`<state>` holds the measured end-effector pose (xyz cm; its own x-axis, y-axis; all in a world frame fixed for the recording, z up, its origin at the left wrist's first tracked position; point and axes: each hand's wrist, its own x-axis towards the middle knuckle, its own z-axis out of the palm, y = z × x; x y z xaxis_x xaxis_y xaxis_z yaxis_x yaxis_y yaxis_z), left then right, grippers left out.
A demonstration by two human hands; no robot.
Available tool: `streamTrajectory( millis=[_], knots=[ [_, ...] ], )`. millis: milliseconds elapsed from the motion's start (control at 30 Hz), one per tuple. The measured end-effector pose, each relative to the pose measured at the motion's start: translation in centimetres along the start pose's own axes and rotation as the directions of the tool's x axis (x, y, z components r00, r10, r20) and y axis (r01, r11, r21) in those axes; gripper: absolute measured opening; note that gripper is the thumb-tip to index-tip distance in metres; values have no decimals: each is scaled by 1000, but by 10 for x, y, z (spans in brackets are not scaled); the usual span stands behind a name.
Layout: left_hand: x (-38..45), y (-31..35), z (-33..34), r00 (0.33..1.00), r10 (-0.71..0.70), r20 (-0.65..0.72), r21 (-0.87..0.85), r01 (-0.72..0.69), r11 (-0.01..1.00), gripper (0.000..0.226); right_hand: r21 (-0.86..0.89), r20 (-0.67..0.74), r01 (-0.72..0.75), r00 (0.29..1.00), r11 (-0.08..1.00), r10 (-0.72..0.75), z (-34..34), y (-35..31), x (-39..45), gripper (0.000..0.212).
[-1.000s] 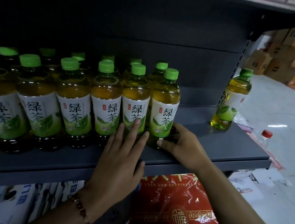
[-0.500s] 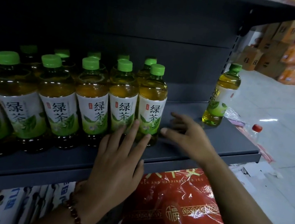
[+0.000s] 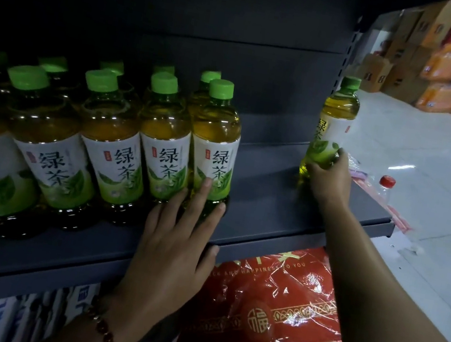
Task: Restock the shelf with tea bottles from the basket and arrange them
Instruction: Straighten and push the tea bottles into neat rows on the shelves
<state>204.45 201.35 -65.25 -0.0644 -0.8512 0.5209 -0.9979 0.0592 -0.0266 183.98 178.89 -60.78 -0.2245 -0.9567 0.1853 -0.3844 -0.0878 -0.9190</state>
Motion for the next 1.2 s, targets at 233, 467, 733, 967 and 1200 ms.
streamTrajectory(
  millis=[233,467,733,967,1200],
  knots=[
    [-3,-5,3,1000,-2,11,-7,2,1000,63,-58,2,-54,999,997,54,6,4,12,70],
    [-2,-1,6,1000,-22,18,-22,22,1000,67,-7,13,-68,998,998,68,15,2,7,58],
    [-2,-2,7,999,-20,28,-24,21,999,68,-50,109,43,993,998,-38,28,-6,4,67],
    [-2,-3,6,998,-24,51,-15,25,1000,68,-120,134,153,982,981,-136,37,-10,3,48],
    [-6,-4,8,995,-28,99,17,26,1000,79,43,397,197,896,979,-198,15,-4,-12,49]
  ],
)
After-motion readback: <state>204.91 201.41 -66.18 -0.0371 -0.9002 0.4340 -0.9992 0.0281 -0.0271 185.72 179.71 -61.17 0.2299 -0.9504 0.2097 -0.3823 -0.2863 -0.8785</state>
